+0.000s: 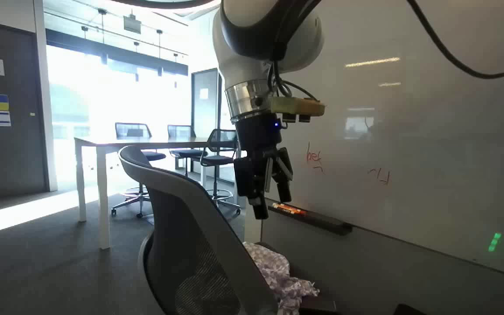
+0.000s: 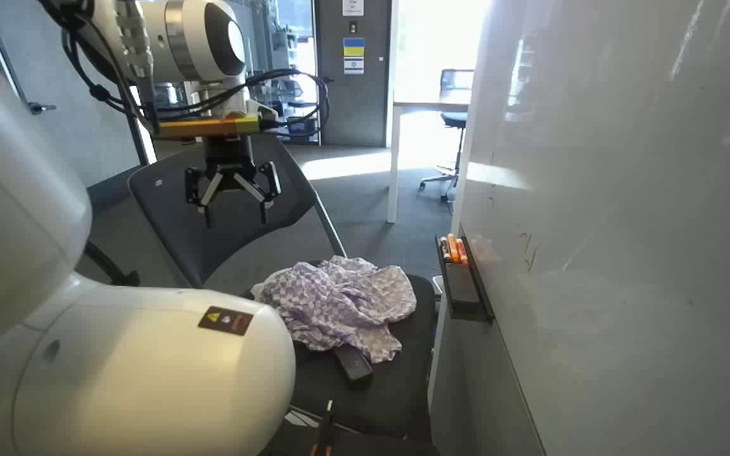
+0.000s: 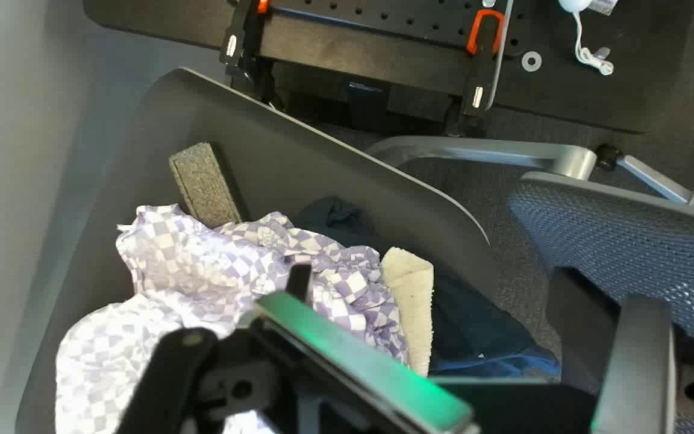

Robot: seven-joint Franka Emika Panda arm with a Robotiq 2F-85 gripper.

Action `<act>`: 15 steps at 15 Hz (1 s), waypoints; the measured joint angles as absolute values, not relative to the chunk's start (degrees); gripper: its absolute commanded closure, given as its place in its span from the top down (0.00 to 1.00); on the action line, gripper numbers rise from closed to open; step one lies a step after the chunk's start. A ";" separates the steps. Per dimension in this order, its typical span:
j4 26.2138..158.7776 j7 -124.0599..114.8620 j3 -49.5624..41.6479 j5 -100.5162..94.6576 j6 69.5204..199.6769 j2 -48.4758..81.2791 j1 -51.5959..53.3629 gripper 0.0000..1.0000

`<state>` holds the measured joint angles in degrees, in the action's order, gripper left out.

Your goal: Put the clothing over the backrest of the chair

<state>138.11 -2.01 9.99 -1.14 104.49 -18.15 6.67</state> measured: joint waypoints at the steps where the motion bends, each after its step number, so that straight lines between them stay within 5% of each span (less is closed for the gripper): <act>1: 138.03 -2.01 9.99 -1.14 104.57 -18.15 6.67 1.00; 15: 139.18 1.83 5.76 -8.43 113.59 -13.98 4.56 1.00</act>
<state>139.18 1.83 5.76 -8.43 113.59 -13.98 4.56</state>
